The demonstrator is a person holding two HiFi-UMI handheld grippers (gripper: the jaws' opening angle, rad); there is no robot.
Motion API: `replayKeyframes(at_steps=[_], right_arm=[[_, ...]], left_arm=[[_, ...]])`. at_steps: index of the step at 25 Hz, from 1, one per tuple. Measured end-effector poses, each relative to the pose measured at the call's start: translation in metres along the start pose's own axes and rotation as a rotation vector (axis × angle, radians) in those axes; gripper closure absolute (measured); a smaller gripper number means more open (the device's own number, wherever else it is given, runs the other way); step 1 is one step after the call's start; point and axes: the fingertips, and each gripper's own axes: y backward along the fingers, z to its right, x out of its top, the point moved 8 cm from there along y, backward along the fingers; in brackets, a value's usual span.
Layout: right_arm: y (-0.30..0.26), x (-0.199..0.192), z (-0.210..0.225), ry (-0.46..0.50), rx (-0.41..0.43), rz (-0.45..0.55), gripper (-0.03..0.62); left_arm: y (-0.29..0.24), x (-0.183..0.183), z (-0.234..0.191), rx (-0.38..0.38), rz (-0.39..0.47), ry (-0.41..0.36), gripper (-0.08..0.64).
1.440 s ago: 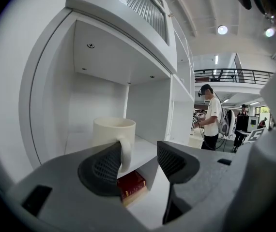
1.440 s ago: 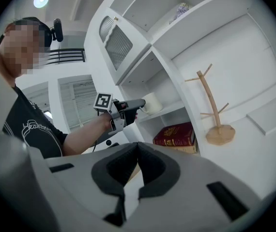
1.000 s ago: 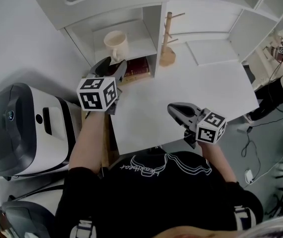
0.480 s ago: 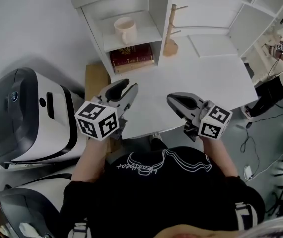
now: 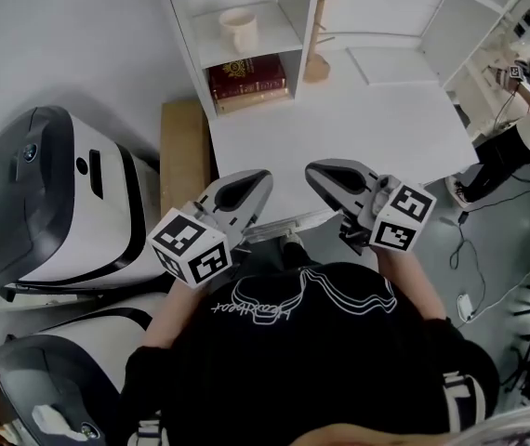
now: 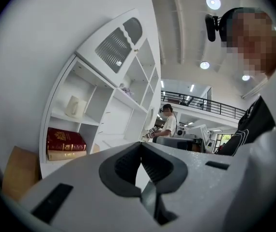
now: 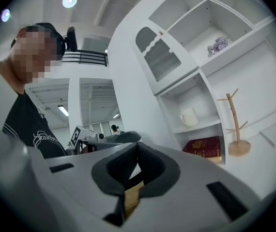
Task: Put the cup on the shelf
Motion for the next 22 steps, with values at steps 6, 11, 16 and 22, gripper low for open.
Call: replayKeyframes(at_steps=[6,11,16,22], right_arm=[[0.003,-0.003,-0.013,0.021,-0.007,0.01,0.586],[0.007,-0.008,-0.013,0.001,-0.033,0.019,0.586],[0.01,-0.01,-0.007,-0.013,-0.049,0.018,0.586],[0.008,-0.01,-0.001,-0.021,-0.048,0.006,0.586]], left_arm=[[0.006,-0.005,0.012,-0.014,0.011,0.007,0.555],[0.007,-0.007,0.013,-0.007,0.01,0.01,0.555],[0.001,-0.01,0.011,-0.005,0.003,0.018,0.555],[-0.005,-0.01,0.006,0.003,-0.007,0.022,0.555]])
